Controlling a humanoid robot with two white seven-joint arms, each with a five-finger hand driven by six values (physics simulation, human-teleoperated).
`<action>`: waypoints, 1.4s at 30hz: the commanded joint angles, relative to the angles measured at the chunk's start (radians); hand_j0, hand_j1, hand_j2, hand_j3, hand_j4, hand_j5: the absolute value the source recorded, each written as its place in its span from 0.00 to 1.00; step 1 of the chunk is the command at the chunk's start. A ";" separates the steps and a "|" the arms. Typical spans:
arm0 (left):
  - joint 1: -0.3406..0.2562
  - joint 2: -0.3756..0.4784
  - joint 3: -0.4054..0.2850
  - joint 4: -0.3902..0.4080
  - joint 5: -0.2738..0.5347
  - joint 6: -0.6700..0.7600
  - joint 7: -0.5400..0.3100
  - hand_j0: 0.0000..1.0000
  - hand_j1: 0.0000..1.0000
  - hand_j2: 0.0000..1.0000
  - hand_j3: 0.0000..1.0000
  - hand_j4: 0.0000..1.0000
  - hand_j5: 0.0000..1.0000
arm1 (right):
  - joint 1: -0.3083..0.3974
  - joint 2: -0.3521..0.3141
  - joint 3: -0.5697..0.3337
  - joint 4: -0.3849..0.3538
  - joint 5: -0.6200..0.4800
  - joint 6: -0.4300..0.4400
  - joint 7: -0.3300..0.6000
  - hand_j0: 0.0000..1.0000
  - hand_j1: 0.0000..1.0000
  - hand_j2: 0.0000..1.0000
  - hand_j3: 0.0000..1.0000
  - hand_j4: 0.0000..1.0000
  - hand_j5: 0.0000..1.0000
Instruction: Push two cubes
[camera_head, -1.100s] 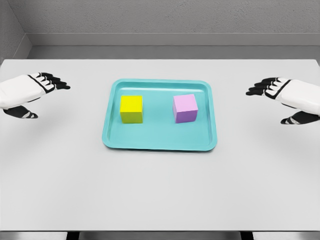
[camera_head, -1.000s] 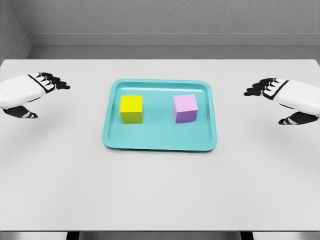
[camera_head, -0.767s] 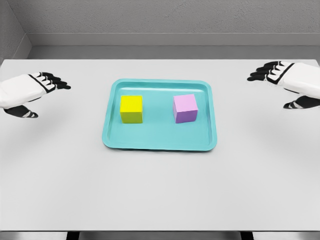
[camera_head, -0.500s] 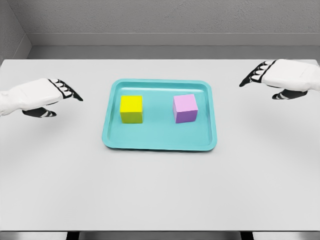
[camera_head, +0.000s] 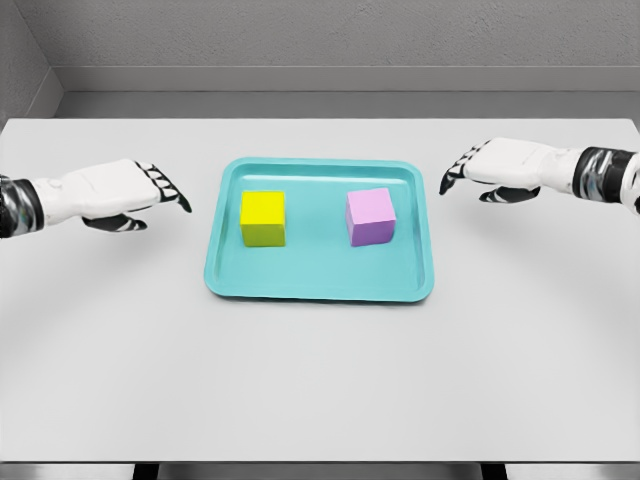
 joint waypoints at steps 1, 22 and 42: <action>0.000 -0.012 -0.011 0.000 0.005 0.002 0.000 0.74 0.74 0.74 0.74 0.74 0.74 | 0.000 0.028 -0.004 0.016 -0.004 0.003 0.000 0.63 0.63 0.63 0.63 0.63 0.63; -0.075 -0.141 -0.082 0.090 -0.022 0.002 -0.043 0.75 0.75 0.75 0.75 0.75 0.75 | 0.012 0.081 0.035 0.019 -0.001 0.003 0.000 0.62 0.62 0.62 0.62 0.62 0.62; -0.083 -0.187 -0.083 0.090 -0.022 0.002 -0.043 0.74 0.74 0.74 0.74 0.74 0.74 | 0.012 0.124 0.065 0.015 0.014 0.003 0.000 0.62 0.62 0.62 0.62 0.62 0.62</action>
